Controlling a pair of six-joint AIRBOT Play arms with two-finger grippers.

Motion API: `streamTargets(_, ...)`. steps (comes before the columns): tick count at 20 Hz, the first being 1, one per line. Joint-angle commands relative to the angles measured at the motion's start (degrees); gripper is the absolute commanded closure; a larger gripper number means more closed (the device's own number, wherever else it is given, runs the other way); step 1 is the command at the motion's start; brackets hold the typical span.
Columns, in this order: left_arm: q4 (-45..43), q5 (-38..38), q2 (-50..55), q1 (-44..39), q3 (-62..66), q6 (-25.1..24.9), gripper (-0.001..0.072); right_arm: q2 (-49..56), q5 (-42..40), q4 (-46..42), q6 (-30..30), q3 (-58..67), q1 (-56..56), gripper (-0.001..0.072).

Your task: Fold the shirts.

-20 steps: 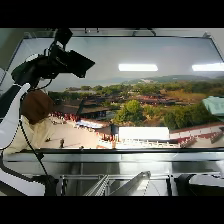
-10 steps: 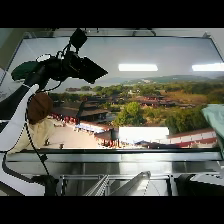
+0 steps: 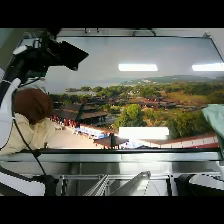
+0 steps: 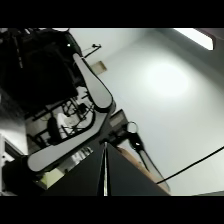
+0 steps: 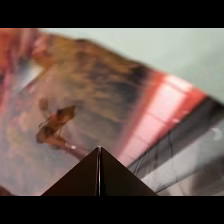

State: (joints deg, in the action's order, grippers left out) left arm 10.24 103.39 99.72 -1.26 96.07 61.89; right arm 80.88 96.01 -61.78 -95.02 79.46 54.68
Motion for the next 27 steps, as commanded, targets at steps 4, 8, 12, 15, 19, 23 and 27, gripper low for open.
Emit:
streamTargets(4, -17.7, -6.8, -15.9, 7.0, -14.3, -2.3, 0.0706, -22.1, -12.1, 12.6, 11.8, -19.2, -19.1, 0.0692)
streamTargets(8, -24.4, -12.6, -30.8, 8.7, -41.8, -5.4, 0.0704, -42.3, -18.0, 20.0, 15.8, -44.0, -33.5, 0.0689)
streamTargets(12, -24.3, -17.8, -40.9, 8.8, -65.9, -8.1, 0.0704, -49.0, -29.3, 20.0, 16.0, -57.7, -45.6, 0.0689)
streamTargets(15, -24.2, -18.5, -45.4, 10.2, -72.3, -9.4, 0.0703, -47.7, -29.7, 21.7, 17.5, -57.5, -47.8, 0.0689)
streamTargets(19, -24.1, -18.3, -49.7, 13.1, -73.8, -8.1, 0.0703, -47.5, -29.4, 22.2, 17.5, -57.5, -47.8, 0.0690)
streamTargets(23, -24.2, -18.1, -52.8, 15.1, -73.8, -7.3, 0.0703, -47.4, -29.4, 22.2, 17.5, -57.5, -47.8, 0.0689)
streamTargets(27, -24.2, -17.9, -54.3, 15.1, -73.8, -6.3, 0.0703, -47.4, -29.4, 22.2, 17.5, -57.5, -47.8, 0.0690)
